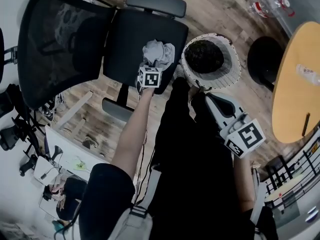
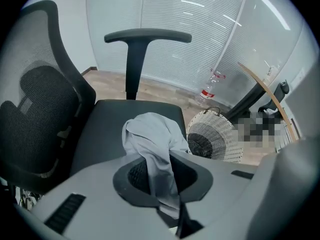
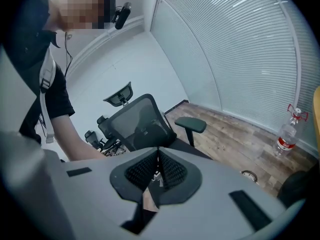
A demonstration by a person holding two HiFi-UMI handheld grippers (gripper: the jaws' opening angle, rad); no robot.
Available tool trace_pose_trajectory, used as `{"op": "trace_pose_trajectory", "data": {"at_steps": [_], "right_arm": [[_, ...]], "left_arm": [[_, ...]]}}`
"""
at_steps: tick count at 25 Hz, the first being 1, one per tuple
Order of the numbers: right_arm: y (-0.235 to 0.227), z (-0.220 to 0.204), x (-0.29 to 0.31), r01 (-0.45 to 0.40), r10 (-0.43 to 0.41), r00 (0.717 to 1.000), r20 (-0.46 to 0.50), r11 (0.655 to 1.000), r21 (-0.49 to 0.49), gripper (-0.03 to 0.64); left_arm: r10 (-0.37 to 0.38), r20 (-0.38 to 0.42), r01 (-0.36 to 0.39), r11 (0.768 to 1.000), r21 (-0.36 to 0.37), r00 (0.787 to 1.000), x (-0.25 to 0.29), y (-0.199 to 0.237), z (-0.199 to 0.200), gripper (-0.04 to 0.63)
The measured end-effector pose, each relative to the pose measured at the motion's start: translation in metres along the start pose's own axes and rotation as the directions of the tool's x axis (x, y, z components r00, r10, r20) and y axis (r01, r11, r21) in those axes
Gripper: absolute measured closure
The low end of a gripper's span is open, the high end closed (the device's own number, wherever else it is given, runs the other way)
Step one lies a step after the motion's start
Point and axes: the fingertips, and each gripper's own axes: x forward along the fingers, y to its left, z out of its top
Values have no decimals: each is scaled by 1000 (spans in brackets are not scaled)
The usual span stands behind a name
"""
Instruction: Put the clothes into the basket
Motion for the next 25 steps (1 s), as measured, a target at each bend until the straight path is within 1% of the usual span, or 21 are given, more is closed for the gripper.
{"op": "trace_pose_trajectory", "data": {"at_steps": [4, 9, 14, 21, 23, 25], "right_arm": [[-4, 10, -13, 35, -34, 999, 39, 999, -15, 600], [-12, 14, -36, 88, -87, 992, 90, 996, -14, 600], [-17, 16, -55, 140, -138, 980, 143, 990, -5, 600], [-18, 21, -80, 193, -191, 957, 219, 981, 9, 600], [-18, 20, -88, 212, -210, 949, 236, 977, 16, 600], [-20, 18, -95, 237, -236, 939, 252, 971, 27, 600]], "left_arm": [[-12, 16, 12, 1000, 15, 1000, -23, -8, 7, 534], [-45, 60, 43, 999, 28, 997, -57, -29, 19, 534], [-98, 124, 87, 992, 94, 987, -93, -58, 42, 534], [-188, 173, 155, 970, 187, 967, -128, -105, 64, 535], [-220, 177, 181, 960, 213, 959, -137, -120, 68, 535], [-260, 173, 214, 945, 246, 950, -144, -135, 71, 535]]}}
